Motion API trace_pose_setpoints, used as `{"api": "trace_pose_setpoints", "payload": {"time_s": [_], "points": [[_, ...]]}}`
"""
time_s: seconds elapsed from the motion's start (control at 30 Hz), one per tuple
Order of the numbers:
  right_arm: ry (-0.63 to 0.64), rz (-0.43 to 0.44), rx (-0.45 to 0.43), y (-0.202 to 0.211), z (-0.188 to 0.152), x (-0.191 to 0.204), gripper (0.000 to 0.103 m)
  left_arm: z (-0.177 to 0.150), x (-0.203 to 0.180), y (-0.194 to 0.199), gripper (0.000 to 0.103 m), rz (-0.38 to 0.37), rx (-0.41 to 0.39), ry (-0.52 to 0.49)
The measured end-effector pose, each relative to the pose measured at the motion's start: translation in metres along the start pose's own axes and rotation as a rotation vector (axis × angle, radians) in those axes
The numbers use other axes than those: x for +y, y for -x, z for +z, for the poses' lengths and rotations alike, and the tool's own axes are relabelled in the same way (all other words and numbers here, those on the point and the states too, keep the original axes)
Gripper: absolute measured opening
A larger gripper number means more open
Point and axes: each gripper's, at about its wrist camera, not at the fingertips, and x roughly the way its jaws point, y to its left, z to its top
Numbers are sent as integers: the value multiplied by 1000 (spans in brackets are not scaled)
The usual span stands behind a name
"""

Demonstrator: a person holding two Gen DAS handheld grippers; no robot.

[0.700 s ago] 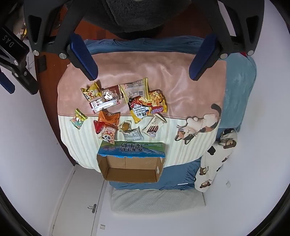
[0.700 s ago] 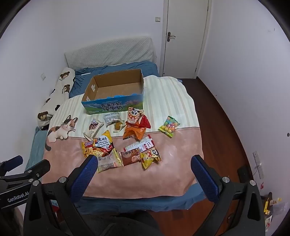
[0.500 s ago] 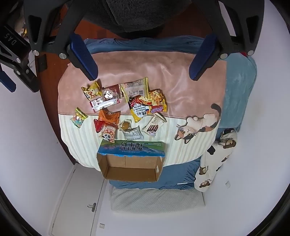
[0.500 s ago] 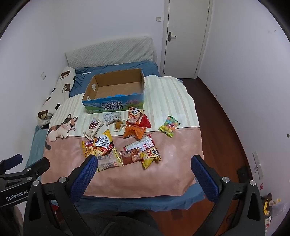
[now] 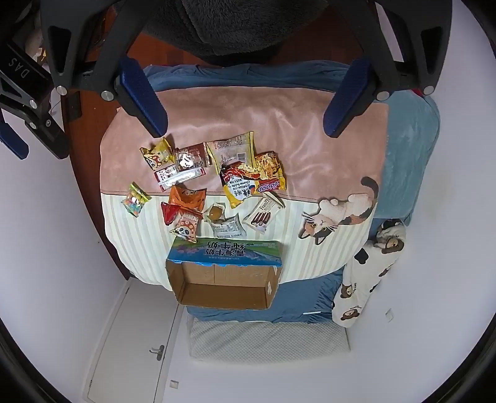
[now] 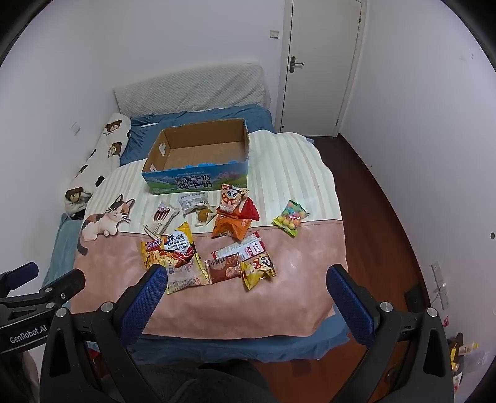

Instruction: Organize snacks

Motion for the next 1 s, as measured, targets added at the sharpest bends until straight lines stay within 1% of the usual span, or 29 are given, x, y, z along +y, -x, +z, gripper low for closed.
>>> {"api": "trace_pose_setpoints", "payload": {"time_s": [0.17,0.53,0.67,1.0], "points": [[13,1,-3,2,3,6,103,8,-3,1,103,7,-5,-1],[15,-1,-5,1,4,8,103,3,-1,1,103,8,-10,1],[17,1,-5,1,5,9,103,10,3,3,103,7,-13,6],[17,2,-9,1,5,10,103,10,3,3,103,5,-11,5]]}}
